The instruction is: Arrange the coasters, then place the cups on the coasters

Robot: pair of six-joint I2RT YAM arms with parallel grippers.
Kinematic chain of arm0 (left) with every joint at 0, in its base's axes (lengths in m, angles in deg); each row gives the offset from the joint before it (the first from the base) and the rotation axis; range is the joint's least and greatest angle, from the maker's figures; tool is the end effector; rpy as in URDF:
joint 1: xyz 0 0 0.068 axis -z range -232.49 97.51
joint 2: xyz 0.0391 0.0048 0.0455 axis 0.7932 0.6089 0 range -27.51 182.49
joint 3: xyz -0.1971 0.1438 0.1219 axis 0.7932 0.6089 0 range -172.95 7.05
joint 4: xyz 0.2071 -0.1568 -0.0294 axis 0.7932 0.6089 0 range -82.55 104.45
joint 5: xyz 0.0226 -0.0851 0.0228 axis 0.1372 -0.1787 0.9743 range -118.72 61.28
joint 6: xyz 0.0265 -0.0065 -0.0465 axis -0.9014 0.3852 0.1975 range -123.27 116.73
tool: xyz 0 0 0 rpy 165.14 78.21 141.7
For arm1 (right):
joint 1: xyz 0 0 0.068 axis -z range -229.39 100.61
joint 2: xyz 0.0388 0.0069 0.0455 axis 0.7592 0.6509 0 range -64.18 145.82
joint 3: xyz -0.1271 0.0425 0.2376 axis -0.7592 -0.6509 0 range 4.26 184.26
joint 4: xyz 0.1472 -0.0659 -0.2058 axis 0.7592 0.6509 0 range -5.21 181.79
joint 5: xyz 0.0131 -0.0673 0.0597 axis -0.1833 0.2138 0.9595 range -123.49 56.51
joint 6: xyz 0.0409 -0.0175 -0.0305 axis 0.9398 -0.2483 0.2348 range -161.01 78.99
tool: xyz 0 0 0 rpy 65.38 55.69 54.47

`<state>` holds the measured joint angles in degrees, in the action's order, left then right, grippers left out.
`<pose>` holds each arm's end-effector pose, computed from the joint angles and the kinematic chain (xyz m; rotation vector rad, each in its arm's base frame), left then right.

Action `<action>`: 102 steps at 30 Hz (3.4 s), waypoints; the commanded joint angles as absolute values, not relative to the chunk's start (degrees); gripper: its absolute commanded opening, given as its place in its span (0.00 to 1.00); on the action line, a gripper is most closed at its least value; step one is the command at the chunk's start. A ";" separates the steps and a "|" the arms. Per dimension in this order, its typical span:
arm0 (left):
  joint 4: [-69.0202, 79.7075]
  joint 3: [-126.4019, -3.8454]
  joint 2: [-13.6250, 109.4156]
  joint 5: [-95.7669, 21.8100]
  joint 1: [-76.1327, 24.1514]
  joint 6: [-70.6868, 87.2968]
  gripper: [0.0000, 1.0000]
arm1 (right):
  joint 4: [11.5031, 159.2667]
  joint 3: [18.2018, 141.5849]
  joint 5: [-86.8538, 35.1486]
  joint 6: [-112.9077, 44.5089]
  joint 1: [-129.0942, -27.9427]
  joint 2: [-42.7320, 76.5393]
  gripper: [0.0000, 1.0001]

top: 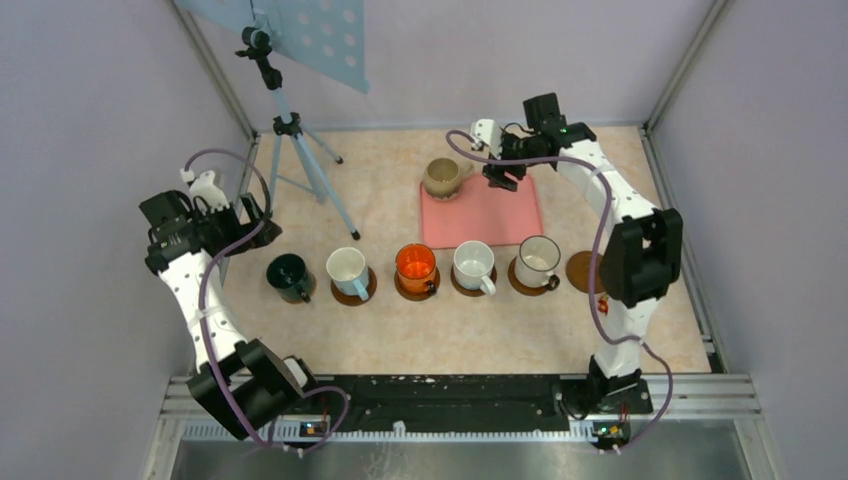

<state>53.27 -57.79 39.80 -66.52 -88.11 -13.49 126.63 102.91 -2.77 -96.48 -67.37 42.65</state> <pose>0.2025 0.1183 0.3302 -0.2047 2.2171 -0.3688 0.3888 0.1454 0.3105 -1.5601 1.7066 0.3296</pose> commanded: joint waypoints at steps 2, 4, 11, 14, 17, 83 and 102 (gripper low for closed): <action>55.39 -59.59 36.25 -67.81 -88.07 -12.85 0.99 | 131.75 115.14 2.01 -115.00 -66.58 52.10 0.65; 56.03 -59.96 35.98 -68.35 -88.09 -13.51 0.99 | 134.20 119.73 2.36 -119.18 -66.55 56.23 0.65; 60.62 -62.10 35.72 -67.11 -88.06 -16.59 0.99 | 135.37 134.36 3.94 -122.84 -66.57 68.08 0.64; 61.34 -62.00 34.89 -66.43 -88.04 -16.78 0.99 | 135.55 137.11 4.17 -124.78 -66.61 71.06 0.64; 61.73 -61.92 34.37 -65.53 -88.07 -17.05 0.99 | 135.31 137.29 3.95 -127.06 -66.61 72.77 0.64; 58.59 -57.21 33.00 -64.54 -88.19 -16.45 0.99 | 125.68 128.18 -1.85 -94.74 -72.10 72.87 0.42; 53.77 -54.33 33.98 -69.99 -88.07 -15.70 0.99 | 116.84 119.11 -5.14 -82.57 -69.82 60.55 0.00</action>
